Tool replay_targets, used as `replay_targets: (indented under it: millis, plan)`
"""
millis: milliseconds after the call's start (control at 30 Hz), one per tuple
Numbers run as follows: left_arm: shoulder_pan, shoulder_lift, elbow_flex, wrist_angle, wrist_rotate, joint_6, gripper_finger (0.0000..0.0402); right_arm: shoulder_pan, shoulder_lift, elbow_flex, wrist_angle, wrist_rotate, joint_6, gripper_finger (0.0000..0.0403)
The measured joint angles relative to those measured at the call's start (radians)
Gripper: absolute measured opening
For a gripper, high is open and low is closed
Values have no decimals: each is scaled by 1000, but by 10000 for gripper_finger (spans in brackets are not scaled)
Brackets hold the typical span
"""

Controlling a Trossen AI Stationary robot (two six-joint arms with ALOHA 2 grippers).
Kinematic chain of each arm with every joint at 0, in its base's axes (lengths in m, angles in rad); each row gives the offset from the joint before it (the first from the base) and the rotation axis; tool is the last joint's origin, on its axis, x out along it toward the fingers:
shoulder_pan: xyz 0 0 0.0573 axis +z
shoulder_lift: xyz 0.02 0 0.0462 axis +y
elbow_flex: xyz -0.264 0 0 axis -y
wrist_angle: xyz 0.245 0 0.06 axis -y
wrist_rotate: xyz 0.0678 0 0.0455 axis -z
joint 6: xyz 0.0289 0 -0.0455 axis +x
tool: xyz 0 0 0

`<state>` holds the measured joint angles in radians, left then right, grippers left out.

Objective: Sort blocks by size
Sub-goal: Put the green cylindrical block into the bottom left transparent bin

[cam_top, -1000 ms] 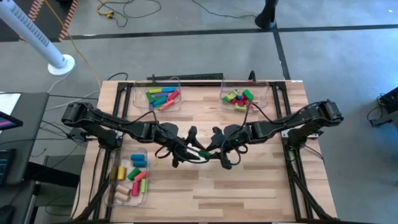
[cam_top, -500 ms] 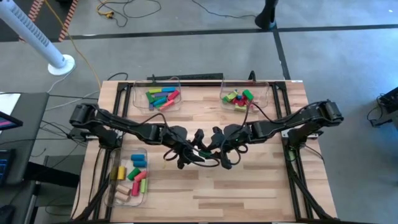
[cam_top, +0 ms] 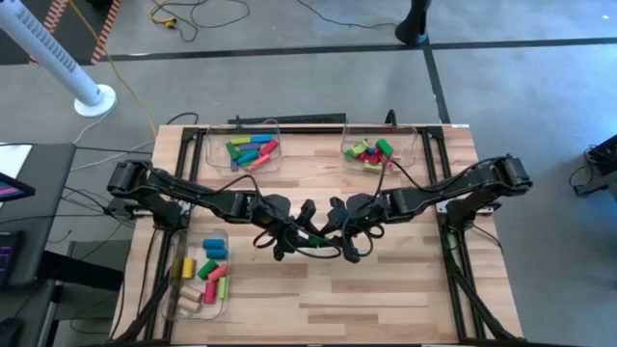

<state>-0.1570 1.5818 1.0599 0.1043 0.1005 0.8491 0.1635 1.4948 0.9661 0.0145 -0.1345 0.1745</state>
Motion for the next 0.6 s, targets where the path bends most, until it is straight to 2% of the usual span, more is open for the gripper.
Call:
replay_targets:
  millis: [100, 400, 600]
  plan:
    - [-1, 0, 0, 0, 0, 3, 123, 0, 0, 0, -4, 0, 0, 156]
    - [-1, 0, 0, -8, 0, 3, 133, 0, 0, 0, -6, 4, 1, 160]
    - [-1, -12, 0, -46, -13, -5, 131, -2, 0, 0, -9, 8, -5, 184]
